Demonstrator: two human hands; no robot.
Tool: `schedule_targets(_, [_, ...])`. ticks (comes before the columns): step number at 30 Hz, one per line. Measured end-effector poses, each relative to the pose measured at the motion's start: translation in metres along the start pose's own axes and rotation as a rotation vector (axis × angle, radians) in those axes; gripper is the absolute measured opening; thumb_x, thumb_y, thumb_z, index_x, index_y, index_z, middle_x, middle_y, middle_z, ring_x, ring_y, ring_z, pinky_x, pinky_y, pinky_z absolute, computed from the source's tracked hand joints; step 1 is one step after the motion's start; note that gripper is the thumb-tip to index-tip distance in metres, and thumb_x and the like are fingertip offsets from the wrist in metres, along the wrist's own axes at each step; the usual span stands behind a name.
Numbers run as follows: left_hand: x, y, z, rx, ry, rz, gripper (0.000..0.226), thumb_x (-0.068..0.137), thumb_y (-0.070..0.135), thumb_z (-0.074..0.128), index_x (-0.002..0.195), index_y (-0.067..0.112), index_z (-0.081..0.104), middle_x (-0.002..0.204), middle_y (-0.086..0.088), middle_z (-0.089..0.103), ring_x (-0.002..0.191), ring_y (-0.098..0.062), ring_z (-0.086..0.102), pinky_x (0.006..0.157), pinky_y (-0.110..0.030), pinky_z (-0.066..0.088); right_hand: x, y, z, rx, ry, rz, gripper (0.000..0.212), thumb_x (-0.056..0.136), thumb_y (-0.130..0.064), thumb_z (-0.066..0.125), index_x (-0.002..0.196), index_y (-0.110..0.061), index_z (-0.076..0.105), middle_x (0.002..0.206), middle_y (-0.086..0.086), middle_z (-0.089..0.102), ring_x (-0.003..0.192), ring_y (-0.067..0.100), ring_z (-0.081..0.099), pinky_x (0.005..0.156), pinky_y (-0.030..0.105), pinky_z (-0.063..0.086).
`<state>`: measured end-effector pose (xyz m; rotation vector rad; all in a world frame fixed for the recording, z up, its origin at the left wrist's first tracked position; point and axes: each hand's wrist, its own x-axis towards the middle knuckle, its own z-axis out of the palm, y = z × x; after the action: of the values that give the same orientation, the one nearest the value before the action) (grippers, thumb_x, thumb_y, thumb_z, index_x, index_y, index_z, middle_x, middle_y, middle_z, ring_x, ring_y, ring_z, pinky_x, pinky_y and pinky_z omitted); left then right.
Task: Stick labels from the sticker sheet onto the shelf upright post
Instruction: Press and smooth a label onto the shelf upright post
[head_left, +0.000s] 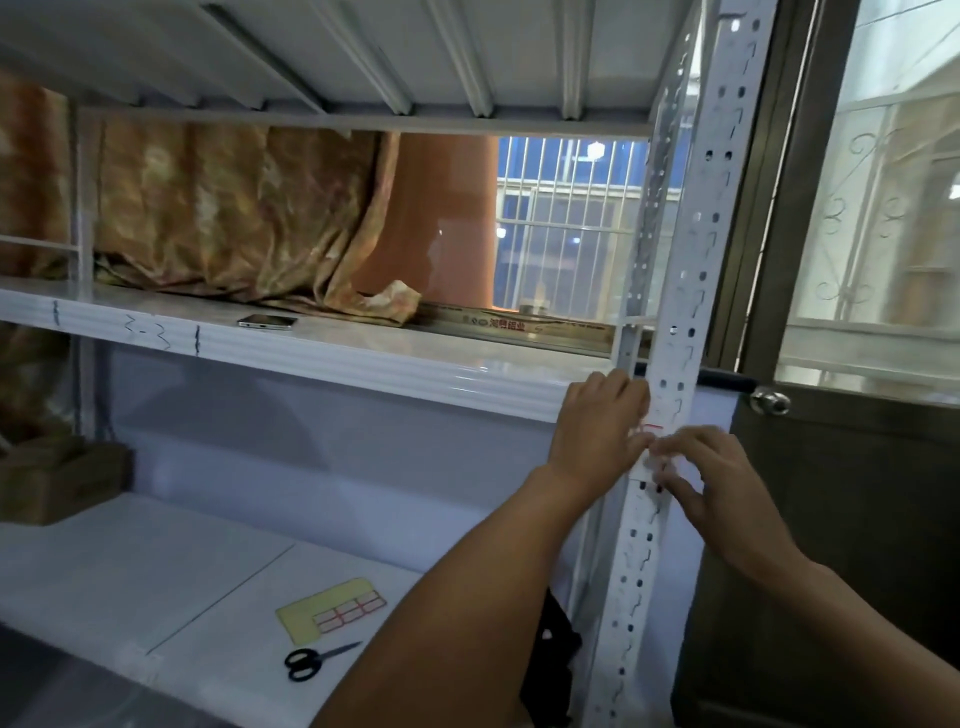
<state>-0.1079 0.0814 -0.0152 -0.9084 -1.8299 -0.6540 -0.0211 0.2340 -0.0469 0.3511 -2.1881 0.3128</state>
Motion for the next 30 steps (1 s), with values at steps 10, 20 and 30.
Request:
schedule_targets(10, [0.009,-0.006,-0.007,-0.058,-0.026,0.024,0.039,0.071,0.027,0.088,0.089,0.016,0.055,0.088,0.0,0.056,0.078,-0.015,0.04,0.074,-0.028,0.032,0.025,-0.013,0.006,-0.003,0.118,0.065,0.008,0.096,-0.014,0.061,0.102,-0.01,0.065,0.097,0.003,0.06,0.082,0.016,0.056,0.07,0.027,0.049])
schedule_targets(20, [-0.012,-0.017,0.006,-0.044,0.007,0.148,0.024,0.083,0.027,0.081,0.097,0.015,0.065,0.104,-0.004,0.058,0.092,-0.021,0.049,0.085,-0.031,0.039,0.028,-0.005,0.005,-0.126,0.128,0.037,0.007,0.095,-0.01,0.063,0.091,-0.006,0.067,0.087,0.007,0.063,0.076,0.02,0.058,0.066,0.034,0.05])
schedule_targets(30, [-0.017,-0.017,0.017,-0.04,0.046,0.138,0.019,0.087,0.021,0.076,0.102,0.017,0.067,0.114,-0.004,0.059,0.105,-0.023,0.048,0.092,-0.033,0.043,0.026,-0.017,0.019,0.145,0.273,0.32,0.005,0.095,-0.011,0.064,0.091,-0.01,0.067,0.087,0.002,0.062,0.075,0.008,0.056,0.065,0.01,0.038])
